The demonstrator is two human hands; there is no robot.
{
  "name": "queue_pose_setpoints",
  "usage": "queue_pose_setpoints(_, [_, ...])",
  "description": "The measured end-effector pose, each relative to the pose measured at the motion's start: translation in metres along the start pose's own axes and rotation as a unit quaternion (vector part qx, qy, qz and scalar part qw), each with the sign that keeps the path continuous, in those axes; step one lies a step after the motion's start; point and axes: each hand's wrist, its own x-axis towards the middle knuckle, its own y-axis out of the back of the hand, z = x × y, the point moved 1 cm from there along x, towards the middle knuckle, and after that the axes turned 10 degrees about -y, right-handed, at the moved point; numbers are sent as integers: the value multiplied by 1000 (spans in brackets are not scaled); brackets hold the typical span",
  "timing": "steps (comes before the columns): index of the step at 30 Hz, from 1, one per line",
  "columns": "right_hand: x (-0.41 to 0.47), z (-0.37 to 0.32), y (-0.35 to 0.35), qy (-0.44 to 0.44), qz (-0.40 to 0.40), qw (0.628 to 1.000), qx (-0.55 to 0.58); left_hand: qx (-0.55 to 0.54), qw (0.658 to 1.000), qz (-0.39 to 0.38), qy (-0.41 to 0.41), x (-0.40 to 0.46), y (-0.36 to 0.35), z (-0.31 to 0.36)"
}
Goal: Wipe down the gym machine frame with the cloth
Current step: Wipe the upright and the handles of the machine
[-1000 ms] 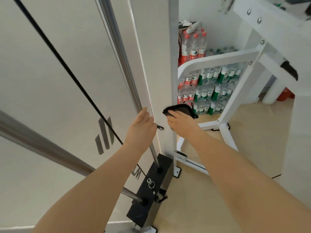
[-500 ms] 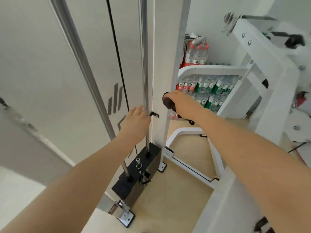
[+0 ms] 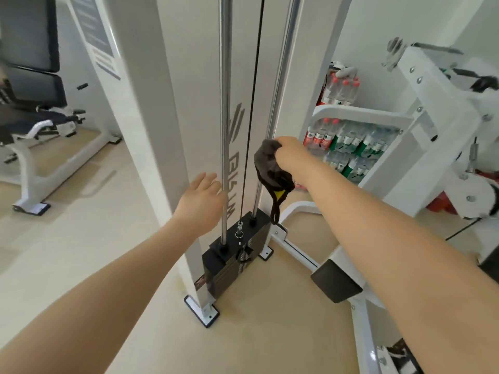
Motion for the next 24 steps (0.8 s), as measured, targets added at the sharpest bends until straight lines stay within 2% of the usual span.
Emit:
queue_pose_setpoints(3, [-13, -2, -18, -32, 13, 999, 31, 16, 999, 18, -38, -22, 13, -4])
queue_pose_setpoints(8, [-33, 1, -60, -76, 94, 992, 28, -19, 992, 26, -119, -50, 10, -10])
queue_pose_setpoints(11, [-42, 26, -90, -111, 133, 984, 37, -44, 988, 33, -146, -61, -6, -3])
queue_pose_setpoints(15, [-48, 86, -124, -159, 141, 976, 52, -123, 982, -14, -142, -73, -67, 22])
queue_pose_setpoints(17, [-45, 120, -137, -169, 157, 972, 38, -109, 981, -47, -151, -73, -109, 38])
queue_pose_setpoints(24, [31, 243, -184, -162, 187, 969, 16, -140, 983, -20, -113, -24, -254, 81])
